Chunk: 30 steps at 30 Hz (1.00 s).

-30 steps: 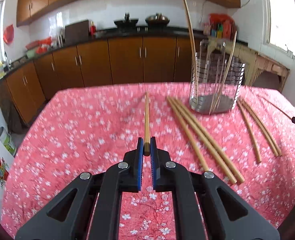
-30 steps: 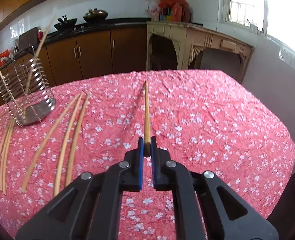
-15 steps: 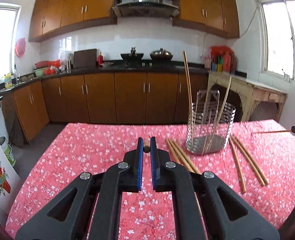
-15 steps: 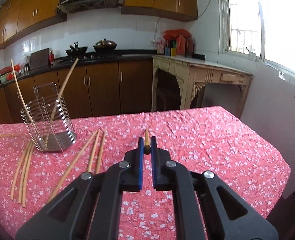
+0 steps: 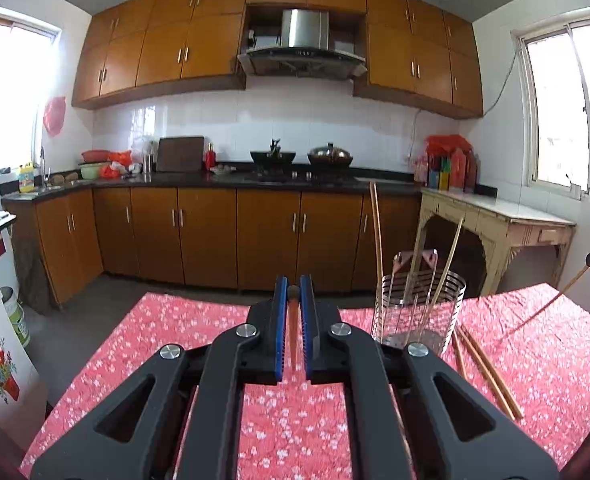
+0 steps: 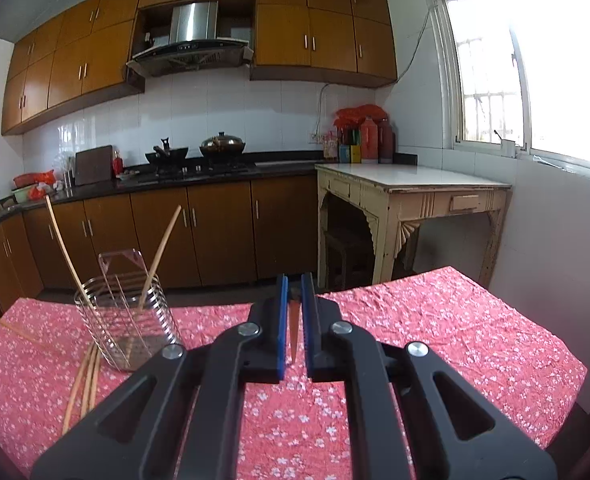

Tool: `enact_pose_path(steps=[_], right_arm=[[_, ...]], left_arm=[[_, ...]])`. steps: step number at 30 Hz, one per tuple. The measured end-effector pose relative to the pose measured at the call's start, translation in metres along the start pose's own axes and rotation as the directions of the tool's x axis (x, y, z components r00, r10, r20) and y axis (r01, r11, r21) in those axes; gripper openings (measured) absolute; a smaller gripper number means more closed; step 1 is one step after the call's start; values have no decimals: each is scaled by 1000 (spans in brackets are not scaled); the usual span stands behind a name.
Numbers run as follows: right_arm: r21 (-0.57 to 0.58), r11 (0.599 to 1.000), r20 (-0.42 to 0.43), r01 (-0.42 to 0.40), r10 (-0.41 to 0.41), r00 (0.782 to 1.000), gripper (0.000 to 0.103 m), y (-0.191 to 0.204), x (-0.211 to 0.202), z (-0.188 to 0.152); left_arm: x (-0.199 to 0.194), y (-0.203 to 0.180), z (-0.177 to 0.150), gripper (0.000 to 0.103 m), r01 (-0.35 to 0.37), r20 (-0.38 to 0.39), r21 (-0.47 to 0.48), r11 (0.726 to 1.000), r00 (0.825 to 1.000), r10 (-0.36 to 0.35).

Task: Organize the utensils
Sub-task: 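Lift both held chopsticks up toward the wire utensil holder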

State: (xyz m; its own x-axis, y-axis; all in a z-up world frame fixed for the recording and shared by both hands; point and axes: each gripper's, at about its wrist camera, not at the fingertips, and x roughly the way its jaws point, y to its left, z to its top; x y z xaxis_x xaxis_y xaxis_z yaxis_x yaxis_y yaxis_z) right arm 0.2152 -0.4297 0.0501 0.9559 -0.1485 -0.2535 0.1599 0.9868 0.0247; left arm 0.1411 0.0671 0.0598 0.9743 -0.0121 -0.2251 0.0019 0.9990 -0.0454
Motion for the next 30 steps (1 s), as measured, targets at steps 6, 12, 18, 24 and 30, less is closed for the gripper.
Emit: enact_pose_path(steps=[6, 12, 18, 24, 30], right_arm=[[24, 999, 28, -25, 24, 999, 8, -1, -6, 15], [44, 998, 37, -44, 43, 998, 8, -2, -10, 23], [58, 996, 36, -69, 66, 997, 8, -2, -11, 30], [58, 994, 32, -92, 90, 995, 8, 1, -15, 30], [58, 991, 40, -123, 121, 992, 8, 5, -22, 38]], left_arm=[[-5, -4, 10, 7, -3, 41, 6, 1000, 999, 3], [-9, -5, 16, 7, -4, 65, 8, 1000, 998, 4], [-11, -5, 19, 7, -5, 77, 8, 1000, 997, 4], [-12, -4, 19, 7, 6, 80, 5, 1000, 997, -6], [-13, -6, 26, 7, 28, 84, -14, 1000, 996, -27]])
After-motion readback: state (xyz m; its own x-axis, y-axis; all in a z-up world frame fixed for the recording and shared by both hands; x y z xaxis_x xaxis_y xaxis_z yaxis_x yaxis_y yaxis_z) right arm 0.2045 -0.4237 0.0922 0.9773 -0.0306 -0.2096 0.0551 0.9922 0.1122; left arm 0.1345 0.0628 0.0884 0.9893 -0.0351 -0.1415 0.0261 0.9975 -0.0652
